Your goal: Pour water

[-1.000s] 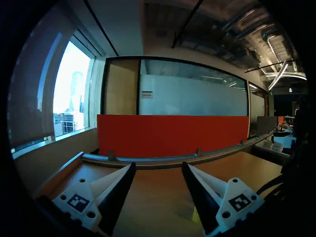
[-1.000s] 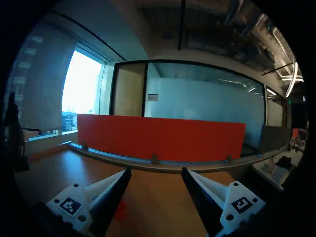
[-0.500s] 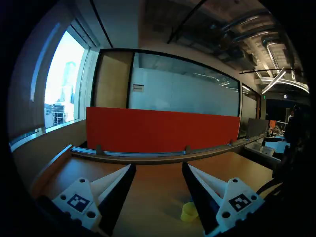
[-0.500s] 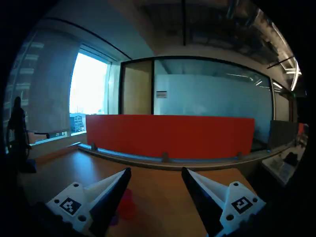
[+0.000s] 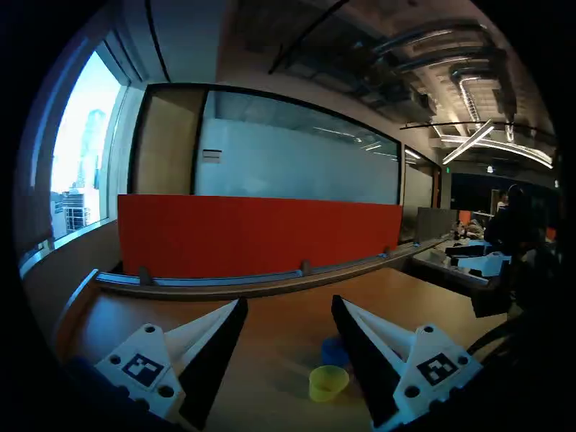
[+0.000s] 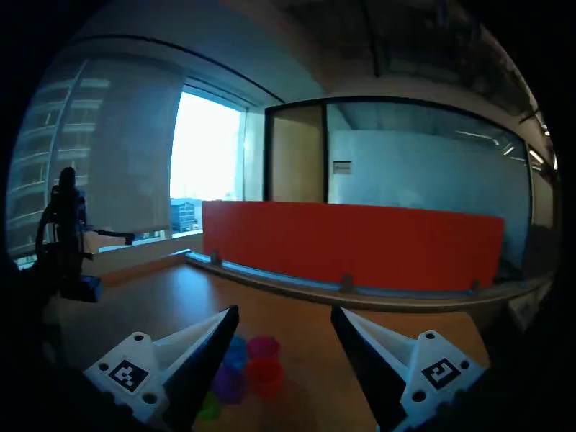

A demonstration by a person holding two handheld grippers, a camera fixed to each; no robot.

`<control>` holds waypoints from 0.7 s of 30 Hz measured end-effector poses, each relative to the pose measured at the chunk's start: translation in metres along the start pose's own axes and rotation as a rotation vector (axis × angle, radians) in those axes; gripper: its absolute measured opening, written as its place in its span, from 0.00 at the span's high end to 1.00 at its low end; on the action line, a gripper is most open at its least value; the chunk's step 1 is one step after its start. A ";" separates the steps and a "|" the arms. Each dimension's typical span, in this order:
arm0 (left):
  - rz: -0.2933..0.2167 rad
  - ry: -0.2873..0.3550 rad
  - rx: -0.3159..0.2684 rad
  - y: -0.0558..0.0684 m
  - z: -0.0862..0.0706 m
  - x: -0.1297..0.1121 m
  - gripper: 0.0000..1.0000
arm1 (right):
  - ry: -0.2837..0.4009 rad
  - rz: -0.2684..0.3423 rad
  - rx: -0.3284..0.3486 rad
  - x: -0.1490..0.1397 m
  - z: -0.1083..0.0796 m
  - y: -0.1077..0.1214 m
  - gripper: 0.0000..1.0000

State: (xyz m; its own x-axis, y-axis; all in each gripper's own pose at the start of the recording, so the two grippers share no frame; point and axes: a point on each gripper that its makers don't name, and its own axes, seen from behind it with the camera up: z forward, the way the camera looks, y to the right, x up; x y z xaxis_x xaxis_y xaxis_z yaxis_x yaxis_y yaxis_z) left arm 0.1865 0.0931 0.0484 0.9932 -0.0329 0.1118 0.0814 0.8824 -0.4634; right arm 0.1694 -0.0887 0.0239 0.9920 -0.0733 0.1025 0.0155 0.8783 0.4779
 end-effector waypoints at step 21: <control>0.026 -0.053 -0.152 0.013 0.011 -0.013 0.14 | -0.102 -0.050 0.140 -0.021 0.004 -0.031 0.01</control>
State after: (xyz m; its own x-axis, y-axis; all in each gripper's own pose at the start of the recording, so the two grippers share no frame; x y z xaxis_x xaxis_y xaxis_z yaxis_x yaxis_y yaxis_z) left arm 0.1740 0.1101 0.0511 0.9897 0.0174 0.1420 0.0712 0.8014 -0.5939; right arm 0.1476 -0.1165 0.0102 0.9725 -0.1691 0.1599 0.0400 0.7983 0.6009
